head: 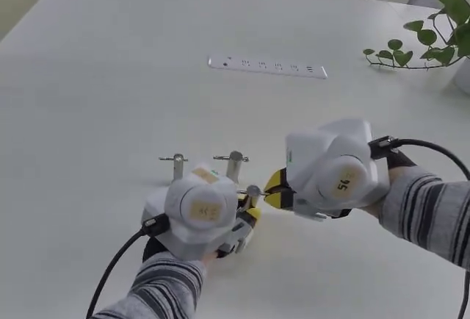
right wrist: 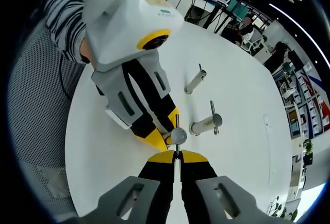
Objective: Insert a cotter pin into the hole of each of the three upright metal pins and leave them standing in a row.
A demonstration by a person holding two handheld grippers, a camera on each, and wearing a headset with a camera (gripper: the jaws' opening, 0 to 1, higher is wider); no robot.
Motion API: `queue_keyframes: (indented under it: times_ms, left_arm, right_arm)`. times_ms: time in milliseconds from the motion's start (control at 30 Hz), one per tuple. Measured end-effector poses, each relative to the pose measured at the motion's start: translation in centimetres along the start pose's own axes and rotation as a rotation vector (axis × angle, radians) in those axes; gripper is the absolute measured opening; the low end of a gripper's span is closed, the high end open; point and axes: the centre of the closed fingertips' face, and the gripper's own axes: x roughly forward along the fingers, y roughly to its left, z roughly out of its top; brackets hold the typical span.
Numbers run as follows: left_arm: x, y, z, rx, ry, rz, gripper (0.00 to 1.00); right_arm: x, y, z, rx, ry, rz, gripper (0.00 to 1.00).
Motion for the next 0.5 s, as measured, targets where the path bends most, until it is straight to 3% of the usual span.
queue_keyframes:
  times_ms: [300, 500]
  left_arm:
    - [0.09, -0.02, -0.09, 0.004, 0.002, 0.002, 0.11]
    - [0.07, -0.07, -0.07, 0.005, 0.004, 0.002, 0.11]
  right_arm:
    - [0.13, 0.02, 0.35, -0.022, -0.001, -0.001, 0.00]
    - [-0.38, -0.29, 0.33, 0.023, -0.019, -0.009, 0.02]
